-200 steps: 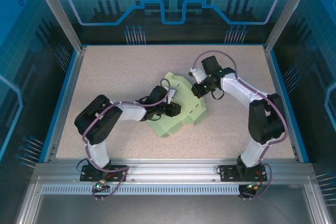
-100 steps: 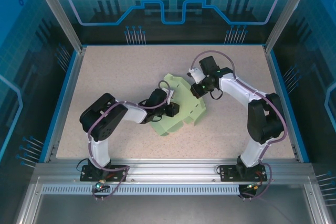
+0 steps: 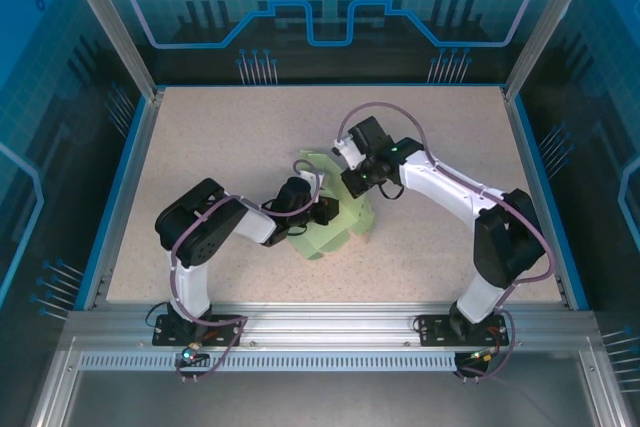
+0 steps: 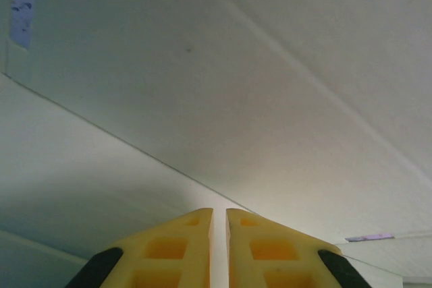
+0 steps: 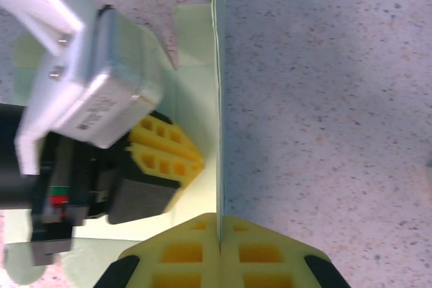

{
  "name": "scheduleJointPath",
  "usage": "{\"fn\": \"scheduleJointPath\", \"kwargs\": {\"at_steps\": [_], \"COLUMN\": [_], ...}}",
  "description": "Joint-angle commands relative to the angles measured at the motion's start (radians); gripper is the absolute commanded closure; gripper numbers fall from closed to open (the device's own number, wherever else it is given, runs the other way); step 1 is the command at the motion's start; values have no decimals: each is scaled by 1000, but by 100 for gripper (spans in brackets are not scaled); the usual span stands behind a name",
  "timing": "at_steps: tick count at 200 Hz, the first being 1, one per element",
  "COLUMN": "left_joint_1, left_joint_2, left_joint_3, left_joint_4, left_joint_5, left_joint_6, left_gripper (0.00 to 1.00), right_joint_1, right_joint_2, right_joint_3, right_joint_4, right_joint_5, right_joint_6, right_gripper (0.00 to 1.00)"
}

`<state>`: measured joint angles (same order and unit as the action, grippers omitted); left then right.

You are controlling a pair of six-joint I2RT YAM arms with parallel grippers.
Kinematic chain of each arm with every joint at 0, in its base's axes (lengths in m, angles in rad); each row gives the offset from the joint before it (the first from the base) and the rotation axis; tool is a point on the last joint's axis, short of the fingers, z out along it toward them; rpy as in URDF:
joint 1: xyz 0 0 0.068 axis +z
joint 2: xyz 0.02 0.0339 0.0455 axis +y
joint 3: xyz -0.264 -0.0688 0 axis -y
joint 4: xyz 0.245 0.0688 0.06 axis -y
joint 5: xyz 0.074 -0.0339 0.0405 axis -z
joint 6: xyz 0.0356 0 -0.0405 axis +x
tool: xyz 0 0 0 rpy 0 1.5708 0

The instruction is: Fold the paper box

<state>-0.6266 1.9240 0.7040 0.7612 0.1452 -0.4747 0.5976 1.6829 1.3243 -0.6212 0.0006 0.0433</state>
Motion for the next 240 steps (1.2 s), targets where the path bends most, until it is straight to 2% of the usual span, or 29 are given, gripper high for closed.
{"fn": "scheduleJointPath", "kwargs": {"at_steps": [1,50,87,112,179,210,240], "left_joint_1": [-5,-5,-5,-5,-4,3,14], "left_joint_2": [40,26,2,-14,-38,-58,-101], "left_joint_3": [-29,-41,-47,-47,-47,-57,-76], "left_joint_4": [-23,-7,-15,-25,-33,-25,-19], "left_joint_5": [-12,-27,-37,-44,-61,-68,-64], "left_joint_6": [-28,-32,-28,-20,-22,-29,-40], "left_gripper": [86,86,85,84,80,78,70], "right_joint_1": [36,51,36,39,112,120,122], "right_joint_2": [2,-6,-3,-4,32,0,-43], "right_joint_3": [-3,-20,1,14,-47,-111,-187], "right_joint_4": [5,28,14,14,161,260,365], "right_joint_5": [5,0,73,176,587,638,636], "right_joint_6": [54,79,26,-67,-255,-272,-327], "right_gripper": [94,94,94,93,94,94,93]}}
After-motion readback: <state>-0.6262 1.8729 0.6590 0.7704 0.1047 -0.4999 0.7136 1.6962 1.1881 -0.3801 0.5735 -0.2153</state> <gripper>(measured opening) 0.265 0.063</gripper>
